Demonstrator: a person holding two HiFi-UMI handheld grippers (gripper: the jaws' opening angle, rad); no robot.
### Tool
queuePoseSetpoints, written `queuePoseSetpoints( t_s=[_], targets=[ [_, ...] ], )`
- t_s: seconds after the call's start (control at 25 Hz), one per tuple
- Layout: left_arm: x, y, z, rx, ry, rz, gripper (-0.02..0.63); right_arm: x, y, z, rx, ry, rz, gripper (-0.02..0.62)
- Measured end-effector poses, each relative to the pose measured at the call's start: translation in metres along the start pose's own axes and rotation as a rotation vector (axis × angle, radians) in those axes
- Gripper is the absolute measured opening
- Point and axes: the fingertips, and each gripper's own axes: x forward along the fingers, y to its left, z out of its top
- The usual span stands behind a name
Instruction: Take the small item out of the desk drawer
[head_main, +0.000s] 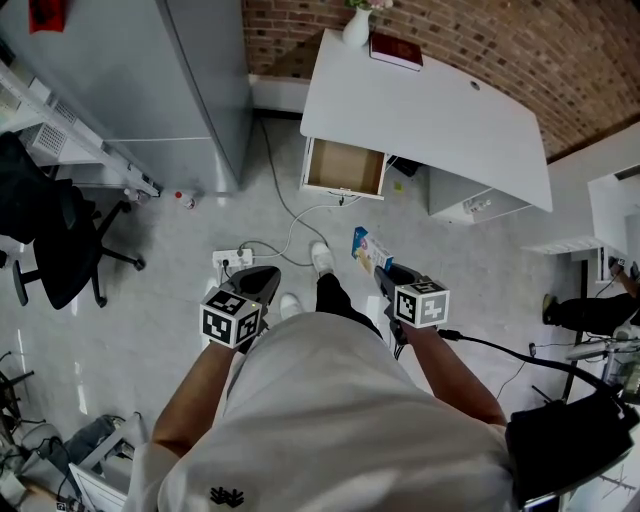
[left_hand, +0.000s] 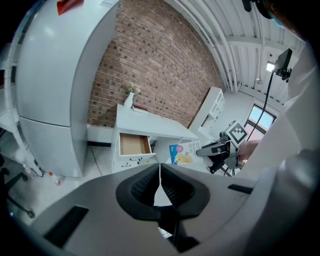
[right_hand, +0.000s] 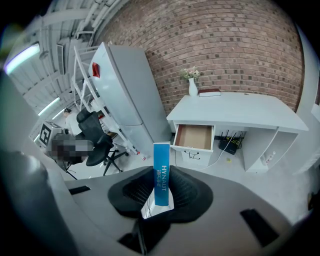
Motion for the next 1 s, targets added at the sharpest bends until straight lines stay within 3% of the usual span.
queuePoseSetpoints(
  t_s=[1.0],
  targets=[
    [0.015,0.008,0.012,-0.015,0.004,-0.002,0.025,0.011,-0.014,0.011,0.027,-0.001,-0.005,0.112]
  ],
)
